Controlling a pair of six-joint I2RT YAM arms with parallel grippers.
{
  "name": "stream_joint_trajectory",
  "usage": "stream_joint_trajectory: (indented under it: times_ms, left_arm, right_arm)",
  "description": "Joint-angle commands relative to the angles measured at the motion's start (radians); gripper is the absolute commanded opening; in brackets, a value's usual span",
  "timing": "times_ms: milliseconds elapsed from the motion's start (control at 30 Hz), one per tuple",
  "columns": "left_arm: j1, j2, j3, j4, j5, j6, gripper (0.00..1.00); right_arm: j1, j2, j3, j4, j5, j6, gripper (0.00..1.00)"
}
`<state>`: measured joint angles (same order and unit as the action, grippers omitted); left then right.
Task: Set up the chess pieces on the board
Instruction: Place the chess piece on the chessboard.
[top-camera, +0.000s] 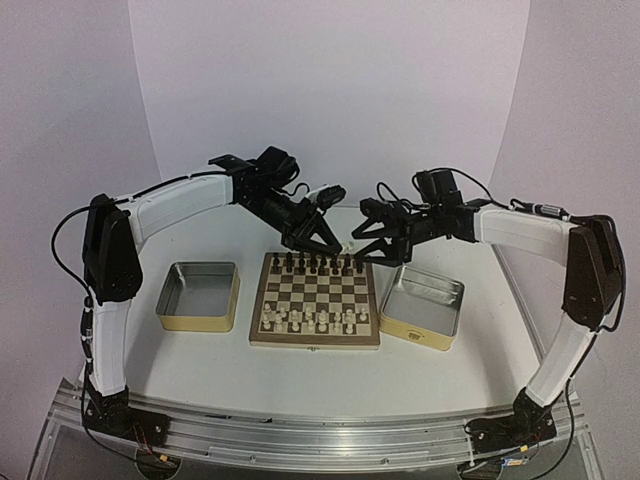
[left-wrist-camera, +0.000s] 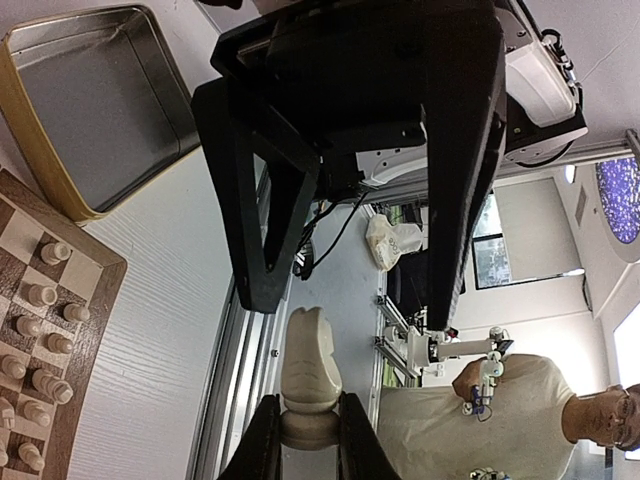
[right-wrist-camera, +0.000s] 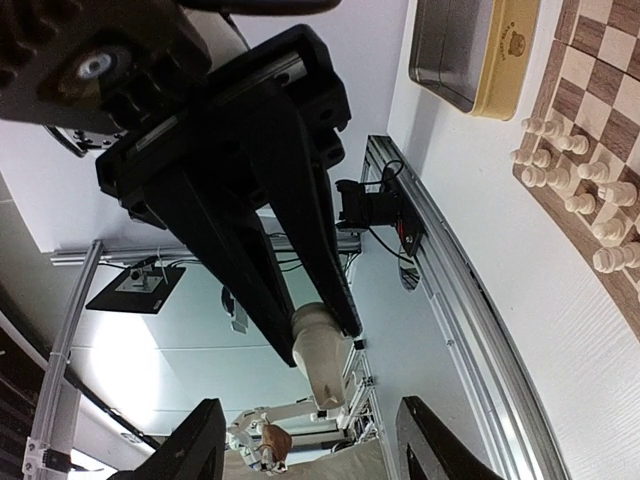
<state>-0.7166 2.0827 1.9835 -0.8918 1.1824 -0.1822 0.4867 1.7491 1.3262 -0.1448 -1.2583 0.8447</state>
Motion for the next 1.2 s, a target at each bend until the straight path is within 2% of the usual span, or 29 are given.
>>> stream_joint_trajectory:
  times_ms: [0, 233, 533, 800, 1033, 1167]
  left_arm:
    - [0.0, -0.042, 0.048, -0.013, 0.009, 0.017, 0.0]
    - [0.0, -0.036, 0.057, -0.009, 0.02, 0.013, 0.0]
    - [0.0, -0.038, 0.052, -0.01, 0.021, 0.015, 0.0]
    - [0.0, -0.03, 0.057, -0.006, 0.023, 0.016, 0.0]
    - [0.001, -0.023, 0.06, -0.006, 0.022, 0.015, 0.0]
    - [0.0, -0.02, 0.061, -0.008, 0.022, 0.018, 0.0]
  right_arm:
    - [0.013, 0.018, 0.003, 0.004, -0.06, -0.028, 0.55]
    - [0.014, 0.042, 0.029, 0.007, -0.029, -0.036, 0.45]
    - [0.016, 0.068, 0.087, 0.029, -0.04, -0.039, 0.42]
    - [0.019, 0.059, 0.071, 0.044, -0.075, -0.036, 0.34]
    - [0.027, 0.057, 0.079, 0.061, -0.094, -0.036, 0.32]
    - [0.03, 0.058, 0.079, 0.073, -0.094, -0.027, 0.27]
